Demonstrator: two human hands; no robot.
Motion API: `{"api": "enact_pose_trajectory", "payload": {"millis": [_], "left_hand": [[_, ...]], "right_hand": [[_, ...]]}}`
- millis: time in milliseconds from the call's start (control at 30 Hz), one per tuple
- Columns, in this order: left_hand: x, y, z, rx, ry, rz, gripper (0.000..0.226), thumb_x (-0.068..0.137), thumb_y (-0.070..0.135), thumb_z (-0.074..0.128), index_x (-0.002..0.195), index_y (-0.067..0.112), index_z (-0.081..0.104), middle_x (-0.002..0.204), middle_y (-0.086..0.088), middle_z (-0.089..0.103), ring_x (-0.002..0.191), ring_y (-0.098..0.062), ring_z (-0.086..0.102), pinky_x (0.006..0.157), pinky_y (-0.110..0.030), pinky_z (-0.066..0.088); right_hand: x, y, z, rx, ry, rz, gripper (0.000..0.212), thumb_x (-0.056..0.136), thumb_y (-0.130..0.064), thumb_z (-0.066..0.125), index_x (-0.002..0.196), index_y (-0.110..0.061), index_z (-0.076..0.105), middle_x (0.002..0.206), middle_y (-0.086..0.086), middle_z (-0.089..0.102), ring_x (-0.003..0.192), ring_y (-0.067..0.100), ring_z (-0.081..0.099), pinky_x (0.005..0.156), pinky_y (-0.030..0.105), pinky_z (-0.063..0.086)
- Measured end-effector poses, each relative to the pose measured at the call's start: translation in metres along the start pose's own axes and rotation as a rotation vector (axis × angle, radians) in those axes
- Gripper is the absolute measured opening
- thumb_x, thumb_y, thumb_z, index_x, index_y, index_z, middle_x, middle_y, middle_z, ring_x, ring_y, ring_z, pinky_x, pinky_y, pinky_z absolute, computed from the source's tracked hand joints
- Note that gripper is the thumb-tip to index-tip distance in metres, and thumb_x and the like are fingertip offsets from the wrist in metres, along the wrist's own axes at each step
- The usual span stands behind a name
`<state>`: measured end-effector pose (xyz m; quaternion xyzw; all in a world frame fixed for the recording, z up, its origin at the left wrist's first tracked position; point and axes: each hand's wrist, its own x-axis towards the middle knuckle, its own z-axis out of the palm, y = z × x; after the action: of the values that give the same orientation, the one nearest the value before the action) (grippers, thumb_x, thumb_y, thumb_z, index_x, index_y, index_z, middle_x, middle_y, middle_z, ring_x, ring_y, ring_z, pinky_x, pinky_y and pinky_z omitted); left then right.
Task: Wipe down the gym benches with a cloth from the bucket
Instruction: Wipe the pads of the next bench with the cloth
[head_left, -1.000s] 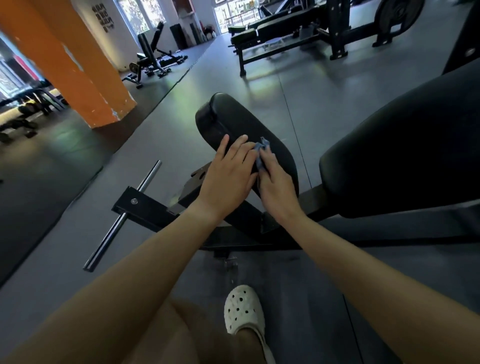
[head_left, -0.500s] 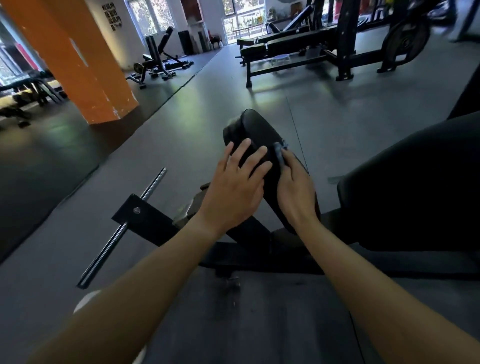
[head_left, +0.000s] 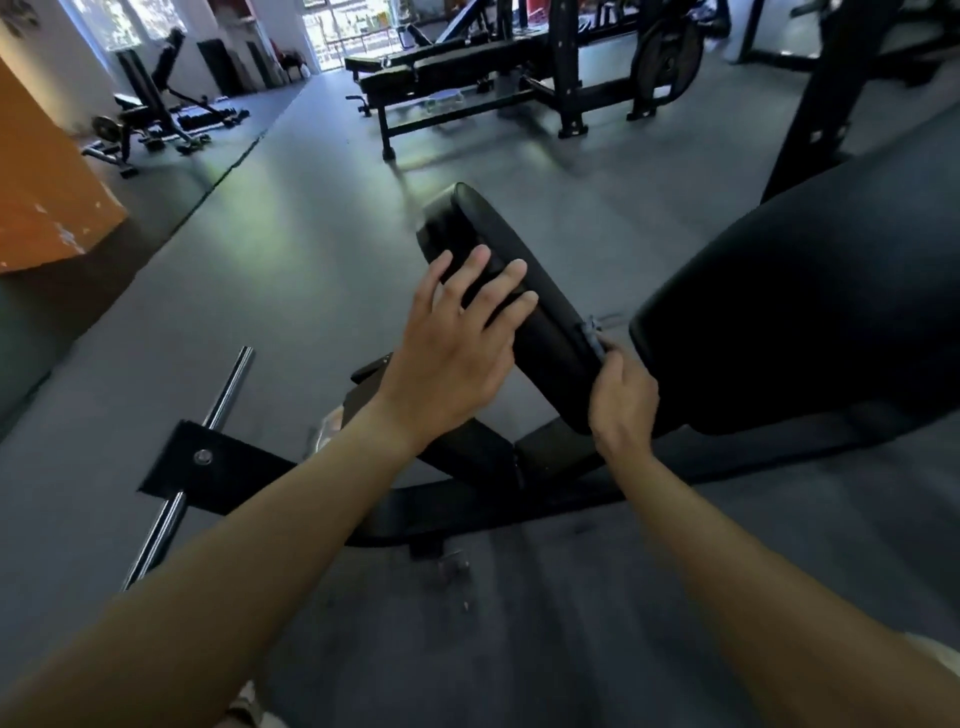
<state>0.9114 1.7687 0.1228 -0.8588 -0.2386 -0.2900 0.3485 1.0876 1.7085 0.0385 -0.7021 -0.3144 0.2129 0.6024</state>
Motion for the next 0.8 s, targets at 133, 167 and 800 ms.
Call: {"api": "enact_pose_trajectory", "payload": {"millis": [133,167,800], "left_hand": [[-0.001,-0.003,-0.002,-0.04,-0.017,0.018,0.041,0.104,0.025,0.047,0.142,0.015,0.059,0.156,-0.009,0.049,0.146,-0.037,0.038,0.121,-0.058,0.026],[-0.002,-0.003,-0.002,-0.05,-0.027,0.02,0.041,0.104,0.025,0.046,0.143,0.015,0.058,0.157,-0.008,0.047,0.147,-0.037,0.037,0.122,-0.058,0.025],[0.01,-0.069,-0.01,-0.44,-0.102,-0.017,0.051,0.107,0.031,0.039,0.157,0.019,0.036,0.167,-0.005,0.029,0.155,-0.027,0.023,0.127,-0.051,0.017]], "right_hand": [[-0.012,-0.046,0.017,0.017,0.054,-0.148,0.046,0.101,-0.024,0.032,0.131,-0.027,0.066,0.127,-0.008,0.068,0.114,0.006,0.059,0.091,0.018,0.042],[-0.018,-0.054,0.02,0.035,0.075,-0.179,0.044,0.101,-0.021,0.034,0.132,-0.026,0.066,0.129,-0.01,0.066,0.115,0.003,0.057,0.091,0.013,0.039],[-0.072,-0.065,0.054,-0.268,0.131,-0.197,0.063,0.106,-0.016,0.029,0.163,-0.023,0.002,0.17,-0.008,-0.008,0.155,0.012,-0.009,0.119,0.031,0.014]]}}
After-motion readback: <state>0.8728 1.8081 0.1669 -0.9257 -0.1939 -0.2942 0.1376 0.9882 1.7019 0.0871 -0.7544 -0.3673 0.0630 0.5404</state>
